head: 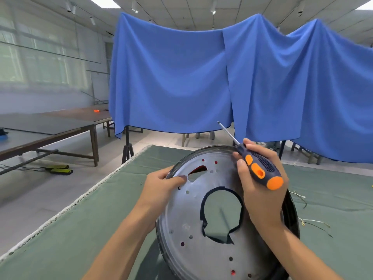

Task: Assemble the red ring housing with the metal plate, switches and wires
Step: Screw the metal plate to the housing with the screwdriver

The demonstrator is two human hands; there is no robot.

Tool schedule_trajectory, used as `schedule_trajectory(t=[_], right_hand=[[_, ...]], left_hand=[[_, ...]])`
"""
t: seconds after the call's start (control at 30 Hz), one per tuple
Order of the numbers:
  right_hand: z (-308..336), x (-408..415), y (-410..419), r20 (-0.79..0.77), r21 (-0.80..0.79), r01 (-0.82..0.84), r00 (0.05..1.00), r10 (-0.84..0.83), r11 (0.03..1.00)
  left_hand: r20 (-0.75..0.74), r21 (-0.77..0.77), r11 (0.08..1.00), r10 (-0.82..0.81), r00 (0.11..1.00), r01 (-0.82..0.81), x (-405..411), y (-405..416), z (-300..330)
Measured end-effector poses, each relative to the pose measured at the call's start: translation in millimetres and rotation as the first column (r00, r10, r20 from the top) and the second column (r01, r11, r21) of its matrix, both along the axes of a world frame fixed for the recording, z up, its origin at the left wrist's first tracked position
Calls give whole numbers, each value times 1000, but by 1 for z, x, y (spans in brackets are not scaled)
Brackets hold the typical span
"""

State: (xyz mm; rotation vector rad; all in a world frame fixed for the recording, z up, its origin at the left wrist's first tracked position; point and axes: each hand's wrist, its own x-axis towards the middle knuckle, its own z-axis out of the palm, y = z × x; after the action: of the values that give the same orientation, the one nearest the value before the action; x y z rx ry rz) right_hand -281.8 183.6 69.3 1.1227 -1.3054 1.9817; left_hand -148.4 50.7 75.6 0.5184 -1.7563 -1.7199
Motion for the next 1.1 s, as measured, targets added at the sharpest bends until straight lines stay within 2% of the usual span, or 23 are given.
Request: schedule_trajectory(t=[0.27, 0.47, 0.63, 0.83, 1.1], right_hand=[[2, 4, 0, -21, 2, 12, 1000, -12, 1000], [1, 4, 1, -36, 15, 22, 999, -22, 1000], [2, 5, -1, -21, 13, 16, 1000, -16, 1000], [10, 11, -5, -17, 4, -16, 1000, 16, 1000], [24, 26, -2, -66, 36, -93, 993, 95, 995]], left_hand=[[26, -2, 997, -74, 997, 74, 5, -5, -1], [-16, -55, 990, -129, 992, 128, 7, -7, -2], [-34, -35, 988, -151, 988, 150, 6, -9, -2], [-66, 26, 993, -109, 992, 111, 2, -14, -7], [-65, 219, 974, 71, 995, -56, -13, -26, -20]])
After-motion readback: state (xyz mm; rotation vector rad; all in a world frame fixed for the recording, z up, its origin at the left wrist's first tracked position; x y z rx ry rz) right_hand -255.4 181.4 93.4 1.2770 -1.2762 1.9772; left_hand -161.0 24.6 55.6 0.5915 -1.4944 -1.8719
